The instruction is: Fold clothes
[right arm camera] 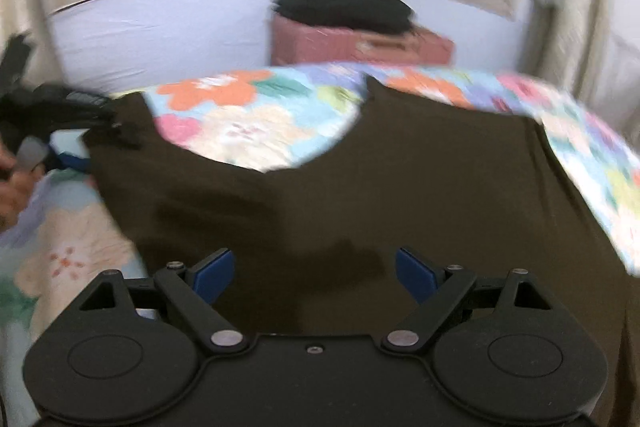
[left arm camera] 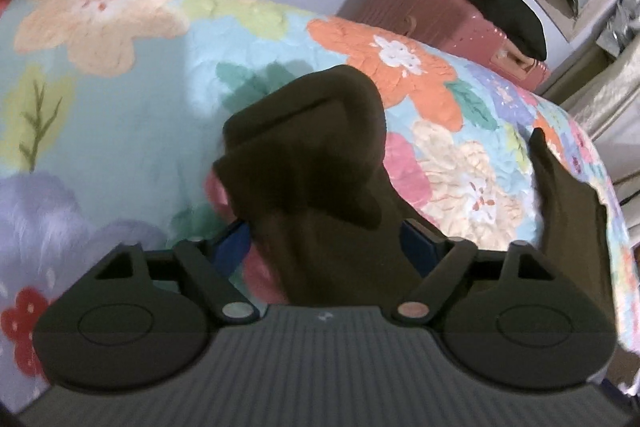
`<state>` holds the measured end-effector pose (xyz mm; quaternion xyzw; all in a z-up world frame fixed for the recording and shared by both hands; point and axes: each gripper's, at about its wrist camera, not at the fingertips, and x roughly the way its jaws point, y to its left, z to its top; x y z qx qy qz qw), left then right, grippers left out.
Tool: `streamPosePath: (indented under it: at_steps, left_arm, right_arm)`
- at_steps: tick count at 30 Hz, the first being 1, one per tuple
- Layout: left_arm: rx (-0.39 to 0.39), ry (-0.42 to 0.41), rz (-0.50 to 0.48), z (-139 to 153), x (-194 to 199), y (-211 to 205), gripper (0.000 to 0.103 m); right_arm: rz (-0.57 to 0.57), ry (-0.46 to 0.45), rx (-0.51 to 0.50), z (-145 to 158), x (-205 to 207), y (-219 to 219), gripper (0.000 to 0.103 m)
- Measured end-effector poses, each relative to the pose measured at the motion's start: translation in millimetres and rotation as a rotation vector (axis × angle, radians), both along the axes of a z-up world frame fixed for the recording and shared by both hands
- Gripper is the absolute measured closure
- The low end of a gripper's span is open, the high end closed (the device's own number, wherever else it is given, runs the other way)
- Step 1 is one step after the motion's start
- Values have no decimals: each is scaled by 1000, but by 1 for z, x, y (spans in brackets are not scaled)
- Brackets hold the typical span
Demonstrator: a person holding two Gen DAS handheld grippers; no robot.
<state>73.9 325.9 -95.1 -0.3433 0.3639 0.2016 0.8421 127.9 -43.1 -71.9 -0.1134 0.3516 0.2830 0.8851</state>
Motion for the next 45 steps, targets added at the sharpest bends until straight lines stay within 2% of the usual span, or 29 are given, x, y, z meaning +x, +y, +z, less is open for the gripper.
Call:
streamPosePath:
  at_steps: [1, 2, 3, 4, 5, 8, 12, 15, 19, 22, 26, 28, 29, 32, 33, 34, 36, 37, 40, 43, 45]
  left_arm:
    - [-28, -10, 5, -2, 1, 2, 53]
    - [-87, -35, 16, -5, -1, 6, 60]
    - [-135, -58, 26, -7, -2, 10, 86]
    - [-165, -77, 33, -8, -5, 12, 98]
    - [-183, -93, 38, -8, -6, 14, 97]
    - [-144, -166, 3, 12, -8, 0, 97]
    - [-96, -296, -159, 55, -2, -47, 97]
    - [-74, -343, -296, 81, 7, -97, 97]
    - [-161, -344, -474, 103, 31, -172, 97]
    - [-204, -336, -617, 112, 47, -237, 97]
    - [-242, -238, -720, 83, 61, -290, 97]
    - [-201, -191, -747, 66, 63, -300, 97]
    - [-180, -168, -760, 57, 64, -305, 92]
    - [-167, -73, -783, 48, 56, -298, 72]
    - [-168, -58, -785, 50, 51, -292, 70]
    - [-153, -77, -782, 57, 42, -283, 69]
    - [-87, -132, -748, 69, 25, -259, 51]
    - [-56, -138, -719, 70, 22, -246, 47]
    - [-12, -99, -628, 62, 28, -216, 46]
    - [-24, -36, -548, 41, 35, -196, 46]
    - [-32, -23, -537, 36, 36, -193, 46]
  right_arm:
    - [-17, 49, 25, -2, 6, -5, 12]
    - [-37, 94, 52, -3, 11, -11, 12]
    - [-55, 116, 74, -3, 13, -17, 12]
    - [-72, 124, 85, -3, 13, -23, 12]
    - [-91, 123, 85, -3, 13, -30, 12]
    - [-129, 91, 68, 4, 7, -52, 12]
    - [-116, 80, 45, 22, 0, -81, 12]
    - [-101, 123, 7, 29, 0, -105, 12]
    - [-97, 157, -72, 36, 3, -134, 12]
    - [-123, 129, -68, 40, 5, -153, 12]
    - [-187, 134, 30, 27, 10, -169, 12]
    - [-209, 163, 80, 16, 15, -171, 12]
    - [-219, 175, 101, 10, 17, -171, 12]
    - [-237, 191, 132, 1, 19, -169, 12]
    - [-236, 191, 133, 0, 19, -168, 12]
    - [-227, 183, 127, 0, 19, -166, 12]
    - [-208, 154, 107, 3, 16, -163, 13]
    - [-196, 134, 95, 5, 14, -161, 15]
    - [-151, 62, 62, 14, 4, -151, 24]
    - [-59, -17, 51, 19, -4, -130, 35]
    - [19, -66, 20, 21, -10, -111, 35]
